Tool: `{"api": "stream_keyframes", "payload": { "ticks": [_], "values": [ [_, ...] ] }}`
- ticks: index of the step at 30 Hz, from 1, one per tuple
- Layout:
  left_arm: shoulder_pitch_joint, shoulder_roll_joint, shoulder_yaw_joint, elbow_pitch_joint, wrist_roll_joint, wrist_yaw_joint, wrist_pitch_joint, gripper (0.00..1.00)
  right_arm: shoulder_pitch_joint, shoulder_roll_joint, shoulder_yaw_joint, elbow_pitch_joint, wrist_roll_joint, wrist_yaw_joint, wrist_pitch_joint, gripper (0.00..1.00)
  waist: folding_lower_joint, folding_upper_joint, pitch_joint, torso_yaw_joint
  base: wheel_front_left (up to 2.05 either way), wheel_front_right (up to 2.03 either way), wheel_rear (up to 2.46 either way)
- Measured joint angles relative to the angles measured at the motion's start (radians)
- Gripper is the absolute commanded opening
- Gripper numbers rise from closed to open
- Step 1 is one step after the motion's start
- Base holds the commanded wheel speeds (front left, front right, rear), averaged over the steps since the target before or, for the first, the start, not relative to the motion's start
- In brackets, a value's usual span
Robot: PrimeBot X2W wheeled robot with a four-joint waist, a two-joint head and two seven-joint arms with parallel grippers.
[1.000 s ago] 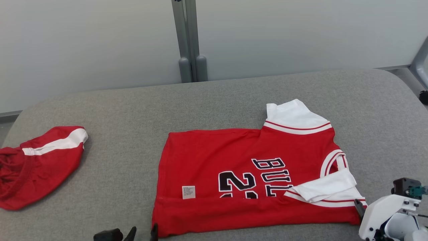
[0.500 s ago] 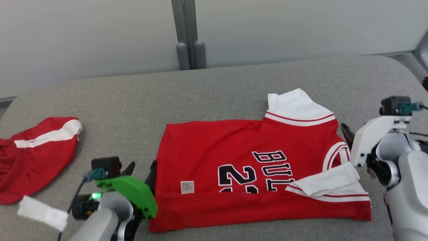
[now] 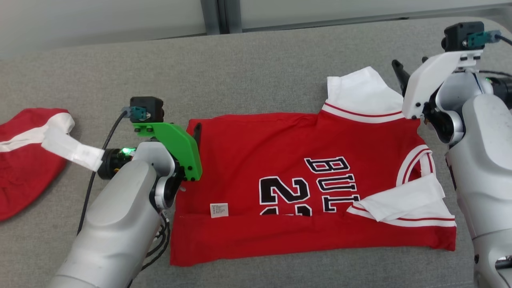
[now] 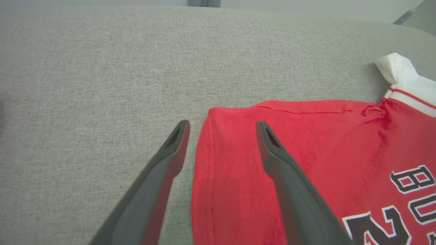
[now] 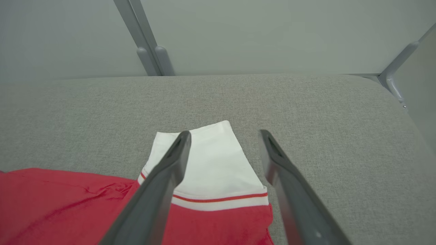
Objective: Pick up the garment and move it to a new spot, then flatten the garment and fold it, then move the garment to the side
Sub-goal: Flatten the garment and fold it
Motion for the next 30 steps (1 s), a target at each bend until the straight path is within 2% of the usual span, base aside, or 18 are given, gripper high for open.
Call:
{"api": "stream_keyframes", "payload": {
  "ticks": [6,13,20,21,22,23,30],
  "values": [
    [-0.086,-0.053,-0.009,0.088,0.018,-0.013,-0.038,1.00,-0.092,-0.010,0.005,0.053,-0.001,0.000,-0.057,1.00,0.0001,0.0000,0.078,0.004,0.00,0.00,0.00],
    [-0.119,-0.079,-0.028,0.198,0.031,-0.013,-0.061,1.00,-0.115,-0.021,0.024,0.105,0.002,0.000,-0.086,1.00,0.0001,0.0000,0.120,0.015,0.00,0.00,0.00],
    [-0.152,-0.098,-0.044,0.280,0.038,-0.035,-0.097,1.00,-0.132,-0.017,0.039,0.150,0.006,0.000,-0.098,1.00,0.0000,0.0000,0.139,0.004,0.00,0.00,0.00],
    [-0.158,-0.101,-0.047,0.289,0.041,-0.035,-0.100,0.84,-0.132,-0.017,0.041,0.155,0.004,0.000,-0.101,1.00,0.0000,0.0000,0.142,0.003,0.00,0.00,0.00],
    [-0.167,-0.103,-0.052,0.298,0.046,-0.036,-0.104,0.26,-0.132,-0.018,0.041,0.159,0.003,0.000,-0.105,1.00,0.0000,0.0000,0.146,0.003,0.00,0.00,0.00],
    [-0.175,-0.105,-0.058,0.308,0.050,-0.040,-0.112,0.00,-0.134,-0.023,0.041,0.161,0.000,0.000,-0.107,1.00,0.0000,0.0000,0.150,0.003,0.00,0.00,0.00],
    [-0.200,-0.136,-0.084,0.334,0.054,-0.054,-0.167,0.00,-0.179,-0.063,-0.002,0.200,-0.037,0.000,-0.099,1.00,0.0000,0.0000,0.176,0.038,0.00,0.00,0.00]
  ]
}}
